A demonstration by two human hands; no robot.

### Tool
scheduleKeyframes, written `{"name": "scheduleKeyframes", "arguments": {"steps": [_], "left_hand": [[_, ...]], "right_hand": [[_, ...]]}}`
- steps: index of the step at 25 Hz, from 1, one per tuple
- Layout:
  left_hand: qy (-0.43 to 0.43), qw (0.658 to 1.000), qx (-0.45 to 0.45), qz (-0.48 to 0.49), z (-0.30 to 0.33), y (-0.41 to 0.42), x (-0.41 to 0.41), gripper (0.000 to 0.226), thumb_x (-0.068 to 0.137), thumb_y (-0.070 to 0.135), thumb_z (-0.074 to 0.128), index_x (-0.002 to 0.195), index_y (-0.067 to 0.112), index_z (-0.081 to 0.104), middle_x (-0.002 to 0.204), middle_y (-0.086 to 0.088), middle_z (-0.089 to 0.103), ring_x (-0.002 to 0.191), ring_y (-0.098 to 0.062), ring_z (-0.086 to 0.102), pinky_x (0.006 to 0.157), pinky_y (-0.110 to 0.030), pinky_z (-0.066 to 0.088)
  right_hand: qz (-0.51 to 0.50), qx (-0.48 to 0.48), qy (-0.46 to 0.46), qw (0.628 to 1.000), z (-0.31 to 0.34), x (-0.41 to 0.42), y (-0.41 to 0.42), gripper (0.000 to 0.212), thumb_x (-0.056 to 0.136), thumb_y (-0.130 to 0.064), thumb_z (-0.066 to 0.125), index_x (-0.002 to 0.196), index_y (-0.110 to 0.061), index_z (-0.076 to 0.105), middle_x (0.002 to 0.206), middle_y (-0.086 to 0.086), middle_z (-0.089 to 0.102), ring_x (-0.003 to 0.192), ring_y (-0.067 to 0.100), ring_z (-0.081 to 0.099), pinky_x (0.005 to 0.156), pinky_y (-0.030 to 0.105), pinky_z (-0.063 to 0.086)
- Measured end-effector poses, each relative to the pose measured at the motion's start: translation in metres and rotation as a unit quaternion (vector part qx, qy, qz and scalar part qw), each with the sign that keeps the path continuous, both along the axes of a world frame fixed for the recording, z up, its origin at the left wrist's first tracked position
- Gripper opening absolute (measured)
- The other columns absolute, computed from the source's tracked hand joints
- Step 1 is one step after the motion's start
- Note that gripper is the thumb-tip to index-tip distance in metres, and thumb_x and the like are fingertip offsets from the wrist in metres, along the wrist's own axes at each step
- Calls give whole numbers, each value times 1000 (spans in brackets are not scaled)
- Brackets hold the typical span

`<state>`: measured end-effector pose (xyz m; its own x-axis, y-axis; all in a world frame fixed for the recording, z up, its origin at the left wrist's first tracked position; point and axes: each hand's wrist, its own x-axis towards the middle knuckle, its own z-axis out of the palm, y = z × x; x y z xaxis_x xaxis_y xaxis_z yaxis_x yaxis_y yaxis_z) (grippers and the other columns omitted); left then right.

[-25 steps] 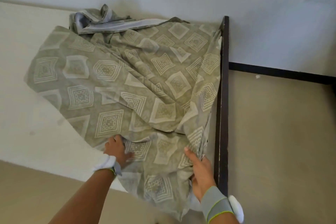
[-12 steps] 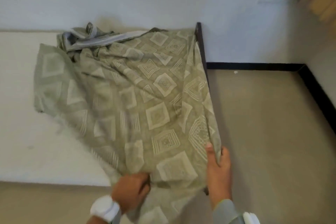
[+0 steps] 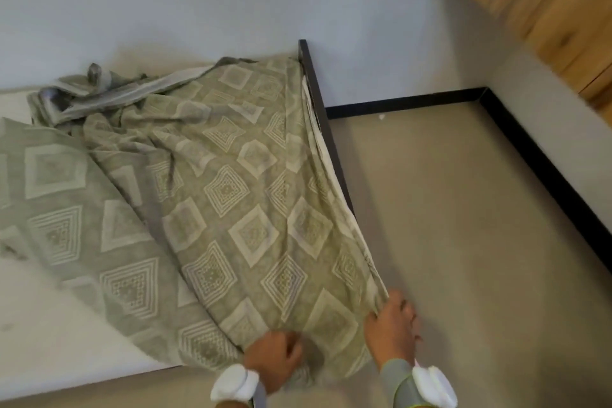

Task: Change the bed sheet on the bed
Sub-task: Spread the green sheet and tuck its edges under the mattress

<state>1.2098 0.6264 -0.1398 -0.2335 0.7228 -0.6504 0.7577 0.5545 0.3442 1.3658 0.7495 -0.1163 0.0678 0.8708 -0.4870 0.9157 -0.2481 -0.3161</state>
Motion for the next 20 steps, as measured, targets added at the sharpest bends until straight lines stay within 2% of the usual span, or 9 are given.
{"name": "scheduleKeyframes", "arguments": {"steps": [3, 4, 5, 7, 10, 13, 16, 18, 20], "left_hand": [[-43, 983, 152, 91, -1, 45, -36, 17, 93, 27, 49, 83, 16, 56, 85, -7, 63, 80, -24, 58, 70, -32, 42], [-53, 974, 189, 116, -1, 57, -48, 15, 93, 22, 50, 80, 16, 55, 80, -5, 61, 75, -22, 56, 68, -33, 42], [-62, 966, 211, 134, 4, 70, -60, 13, 92, 19, 51, 80, 18, 54, 80, -3, 60, 73, -21, 56, 68, -33, 43], [-70, 957, 231, 162, 11, 90, -87, 8, 92, 16, 51, 90, 19, 57, 93, -3, 60, 82, -20, 58, 73, -32, 45], [-52, 968, 216, 119, 7, 125, -132, 29, 95, 19, 48, 123, 16, 51, 125, -5, 50, 111, -22, 54, 88, -28, 42], [-49, 970, 236, 28, 6, 187, -166, 45, 96, 30, 47, 138, 14, 39, 142, -6, 38, 124, -25, 46, 95, -26, 36], [-46, 966, 254, -27, 5, 258, -177, 54, 98, 35, 44, 146, 15, 29, 152, -6, 28, 138, -22, 33, 108, -29, 28], [6, 978, 186, -97, -13, 310, -185, 58, 98, 36, 43, 149, 18, 23, 158, -2, 19, 145, -21, 21, 116, -41, 19], [74, 982, 91, -147, -37, 352, -193, 63, 96, 43, 42, 151, 25, 16, 161, 6, 7, 148, -20, 6, 116, -56, 8]], "right_hand": [[62, 185, 33, 980, 11, -33, -22, 62, 71, -16, 69, 129, -23, 46, 140, 6, 37, 125, 29, 37, 97, 48, 37], [112, 197, 71, 971, 16, -50, -27, 60, 74, -17, 68, 129, -25, 45, 142, 2, 35, 127, 26, 35, 100, 46, 37], [154, 187, 112, 964, 18, -71, -27, 56, 80, -17, 63, 132, -26, 43, 145, -2, 32, 132, 21, 31, 107, 39, 33], [197, 114, 164, 960, 12, -109, -11, 52, 91, -19, 51, 140, -24, 34, 152, -4, 22, 141, 16, 20, 115, 28, 21], [197, 24, 126, 972, -24, -133, 36, 61, 97, -33, 43, 151, -19, 17, 160, -1, 11, 146, 19, 12, 118, 33, 18], [55, -99, 117, 987, -60, -117, 69, 65, 98, -46, 38, 152, -20, 14, 158, 4, 21, 144, 25, 24, 114, 38, 27], [-73, -172, 160, 969, -72, -121, 82, 65, 98, -55, 28, 151, -18, 20, 156, 9, 27, 142, 29, 29, 114, 36, 26], [-120, -211, 146, 959, -80, -132, 93, 67, 99, -54, 23, 149, -10, 25, 154, 16, 30, 140, 31, 31, 114, 36, 26], [-97, -192, 108, 971, -80, -140, 97, 63, 100, -50, 19, 148, -10, 29, 151, 17, 35, 139, 31, 34, 112, 37, 29]]}}
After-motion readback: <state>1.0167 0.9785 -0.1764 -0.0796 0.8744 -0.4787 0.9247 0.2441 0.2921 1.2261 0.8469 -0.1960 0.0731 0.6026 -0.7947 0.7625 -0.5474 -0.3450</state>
